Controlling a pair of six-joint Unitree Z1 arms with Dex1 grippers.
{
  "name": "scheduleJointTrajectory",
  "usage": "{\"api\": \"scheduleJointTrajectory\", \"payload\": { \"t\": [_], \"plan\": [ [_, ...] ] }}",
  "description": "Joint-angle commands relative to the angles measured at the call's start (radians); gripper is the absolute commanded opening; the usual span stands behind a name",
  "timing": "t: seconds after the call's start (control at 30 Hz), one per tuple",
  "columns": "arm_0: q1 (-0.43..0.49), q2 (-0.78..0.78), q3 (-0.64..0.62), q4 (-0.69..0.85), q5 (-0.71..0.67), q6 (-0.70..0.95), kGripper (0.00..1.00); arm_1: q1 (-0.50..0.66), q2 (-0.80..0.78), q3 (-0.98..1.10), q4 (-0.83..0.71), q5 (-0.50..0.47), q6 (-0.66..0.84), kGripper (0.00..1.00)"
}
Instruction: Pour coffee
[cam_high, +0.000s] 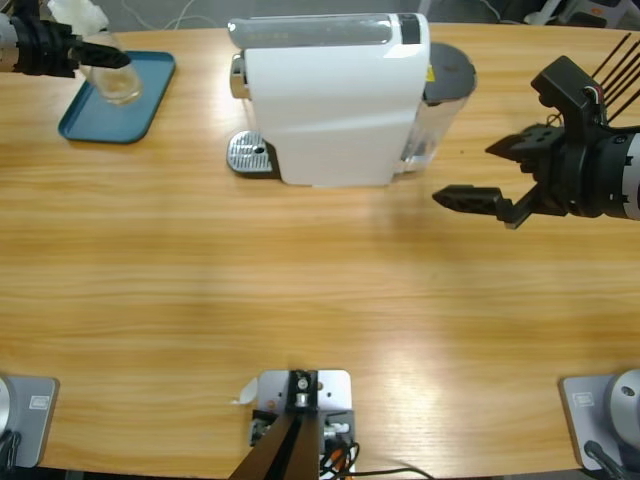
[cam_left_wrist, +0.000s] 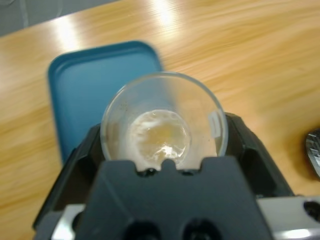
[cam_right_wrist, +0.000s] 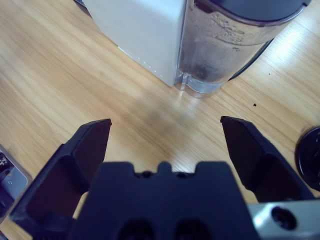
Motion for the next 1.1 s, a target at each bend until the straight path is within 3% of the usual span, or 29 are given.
{"api": "scheduleJointTrajectory", "payload": {
  "t": [0.03,0.37,0.4,0.47,0.5,0.77,0.97,1.1],
  "plan": [
    [0.021,0.137,-0.055,-0.015,0.088,-0.024,0.000,-0.010,0.019,-0.004,0.030,0.018,-0.001,0.982],
    [0.025,0.215,-0.070,-0.021,0.082,-0.041,0.000,-0.010,0.028,-0.020,0.046,0.028,-0.001,0.982],
    [0.025,0.215,-0.070,-0.021,0.079,-0.042,0.147,-0.010,0.027,-0.025,0.052,0.028,-0.001,0.982],
    [0.025,0.211,-0.074,-0.021,0.082,-0.051,0.767,-0.010,0.023,-0.032,0.061,0.028,-0.001,0.982],
    [0.025,0.203,-0.073,-0.021,0.086,-0.051,0.958,-0.010,0.021,-0.035,0.064,0.028,-0.001,0.982],
    [0.008,-0.024,0.004,0.017,0.081,-0.068,0.991,-0.010,-0.046,-0.054,0.118,0.024,-0.001,0.964],
    [-0.144,-0.367,0.109,0.291,0.131,-0.142,0.999,-0.010,-0.084,-0.033,0.130,0.005,0.000,0.964],
    [-0.242,-0.605,0.231,0.421,0.066,-0.114,1.000,0.016,-0.137,0.007,0.163,-0.094,-0.042,0.965]
  ]
}}
